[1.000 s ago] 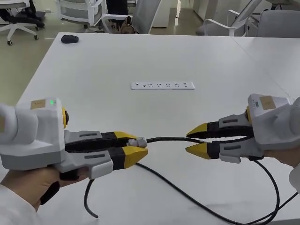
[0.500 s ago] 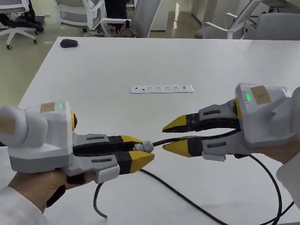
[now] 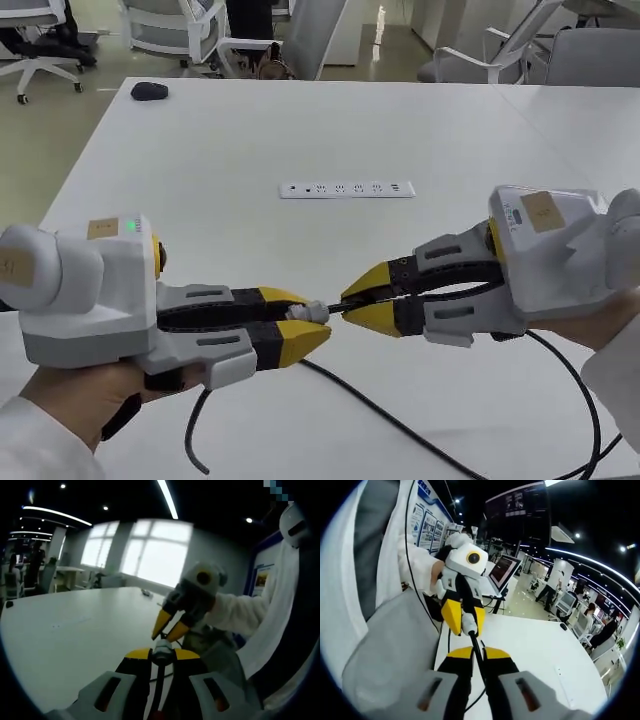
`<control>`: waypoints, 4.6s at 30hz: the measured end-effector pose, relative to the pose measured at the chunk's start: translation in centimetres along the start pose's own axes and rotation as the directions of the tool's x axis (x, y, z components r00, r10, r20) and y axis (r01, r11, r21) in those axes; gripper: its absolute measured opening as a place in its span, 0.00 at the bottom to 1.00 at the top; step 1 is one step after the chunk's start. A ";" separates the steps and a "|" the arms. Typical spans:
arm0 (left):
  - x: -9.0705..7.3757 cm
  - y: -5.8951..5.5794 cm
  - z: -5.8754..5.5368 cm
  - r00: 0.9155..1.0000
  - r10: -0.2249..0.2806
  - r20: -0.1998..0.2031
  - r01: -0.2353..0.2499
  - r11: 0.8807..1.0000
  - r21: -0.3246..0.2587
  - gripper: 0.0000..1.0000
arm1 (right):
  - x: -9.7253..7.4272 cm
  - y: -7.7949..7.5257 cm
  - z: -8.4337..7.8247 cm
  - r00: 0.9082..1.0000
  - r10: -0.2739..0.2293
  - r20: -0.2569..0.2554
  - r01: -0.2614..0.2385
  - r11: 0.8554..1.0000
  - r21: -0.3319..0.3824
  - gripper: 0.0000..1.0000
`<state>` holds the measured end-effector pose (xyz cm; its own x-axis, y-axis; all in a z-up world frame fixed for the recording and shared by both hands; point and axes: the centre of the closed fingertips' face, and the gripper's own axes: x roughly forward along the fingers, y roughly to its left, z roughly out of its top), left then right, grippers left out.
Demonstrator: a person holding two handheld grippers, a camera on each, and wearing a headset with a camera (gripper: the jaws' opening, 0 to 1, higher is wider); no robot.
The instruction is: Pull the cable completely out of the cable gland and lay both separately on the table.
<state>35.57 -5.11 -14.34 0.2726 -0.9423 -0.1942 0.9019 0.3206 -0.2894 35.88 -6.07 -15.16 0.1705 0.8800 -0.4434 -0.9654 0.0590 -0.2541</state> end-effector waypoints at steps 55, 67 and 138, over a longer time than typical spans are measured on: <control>-2.4 1.4 0.6 0.994 0.072 0.077 -0.066 0.995 -0.078 0.17 | -2.6 -0.3 -7.3 0.991 -0.103 -0.084 0.118 0.972 0.201 0.04; -2.2 1.3 0.5 0.993 0.082 0.086 -0.074 0.993 -0.094 0.17 | -2.3 0.0 -7.7 0.990 -0.104 -0.096 0.124 0.965 0.231 0.04; -1.1 -0.1 0.7 0.998 0.030 0.048 -0.029 0.999 -0.020 0.17 | -0.2 -0.1 -0.3 0.998 -0.065 -0.007 0.065 0.998 0.013 0.05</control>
<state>35.41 -4.14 -13.42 0.3150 -0.9359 -0.1580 0.8867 0.3495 -0.3028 35.96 -6.44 -15.32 0.2343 0.8709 -0.4320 -0.9547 0.1222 -0.2714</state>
